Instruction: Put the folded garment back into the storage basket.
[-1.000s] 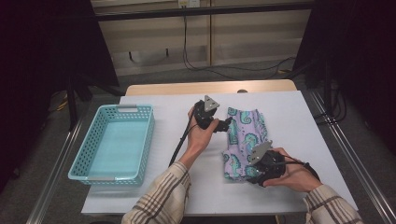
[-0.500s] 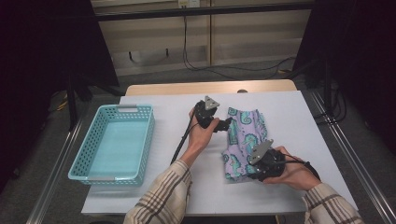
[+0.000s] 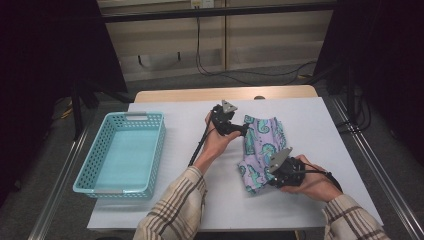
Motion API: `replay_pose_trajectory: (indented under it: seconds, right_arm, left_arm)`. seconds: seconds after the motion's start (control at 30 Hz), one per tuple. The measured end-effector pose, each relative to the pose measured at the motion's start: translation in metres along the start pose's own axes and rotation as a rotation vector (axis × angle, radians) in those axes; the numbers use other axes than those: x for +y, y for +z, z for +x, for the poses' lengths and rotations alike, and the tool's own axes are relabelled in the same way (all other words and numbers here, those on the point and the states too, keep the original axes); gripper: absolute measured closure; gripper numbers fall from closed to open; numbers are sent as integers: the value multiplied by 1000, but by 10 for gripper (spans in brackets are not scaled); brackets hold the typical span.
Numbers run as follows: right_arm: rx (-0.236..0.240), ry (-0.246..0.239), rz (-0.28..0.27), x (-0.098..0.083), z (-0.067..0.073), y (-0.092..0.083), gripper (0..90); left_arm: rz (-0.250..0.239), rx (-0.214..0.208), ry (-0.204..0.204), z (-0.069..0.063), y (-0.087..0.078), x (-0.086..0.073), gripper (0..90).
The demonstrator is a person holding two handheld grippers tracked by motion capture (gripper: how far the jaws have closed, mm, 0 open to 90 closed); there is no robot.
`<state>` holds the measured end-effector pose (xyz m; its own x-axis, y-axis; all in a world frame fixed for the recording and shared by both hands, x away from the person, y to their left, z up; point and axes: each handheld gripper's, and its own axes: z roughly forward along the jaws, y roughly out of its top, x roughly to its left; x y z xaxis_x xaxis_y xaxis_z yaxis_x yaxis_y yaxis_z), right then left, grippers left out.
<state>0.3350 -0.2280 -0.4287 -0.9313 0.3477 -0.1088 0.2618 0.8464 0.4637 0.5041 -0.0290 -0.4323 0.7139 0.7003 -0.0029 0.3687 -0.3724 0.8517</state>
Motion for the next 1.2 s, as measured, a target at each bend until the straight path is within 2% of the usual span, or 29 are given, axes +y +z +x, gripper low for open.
replay_pose_trajectory:
  seconds: [0.07,0.17,0.3,0.43,0.47,0.53,0.63,0.7,0.77,0.97,1.03,1.1,1.13,1.2]
  right_arm:
    - [-1,12,-3,0,0,0,773]
    - [-12,3,2,0,1,0,779]
    - [-11,7,0,0,0,0,782]
    - [-8,18,-5,0,1,0,783]
    - [-11,20,-2,0,1,0,783]
    - [-7,14,-9,-1,0,0,784]
    - [-8,21,-11,-1,1,0,784]
    - [-7,32,-8,-1,2,0,784]
    - [-9,28,-8,-1,2,0,785]
    - [-9,31,-13,-1,2,0,785]
    - [-15,29,-12,-1,2,0,785]
    - [-15,28,-16,-1,2,0,785]
    - [-15,28,-16,-1,2,0,785]
    - [-13,32,-16,-2,2,0,785]
  left_arm:
    - [1,-1,-7,2,2,0,37]
    - [18,10,-10,4,7,-1,57]
    - [22,19,-34,7,17,-1,74]
    - [50,-5,-54,8,25,3,105]
    - [43,8,-55,8,27,4,104]
    - [44,-9,-54,8,29,5,111]
    - [41,-2,-42,6,36,3,121]
    - [49,-25,-67,4,40,0,124]
    - [66,-20,-39,2,44,-1,130]
    - [98,-32,-52,2,53,-1,160]
    - [108,-28,-37,0,56,-1,170]
    - [139,-49,-41,-1,59,-1,178]
    - [149,-43,-39,-2,61,-1,178]
    - [173,-59,-37,-3,63,0,201]
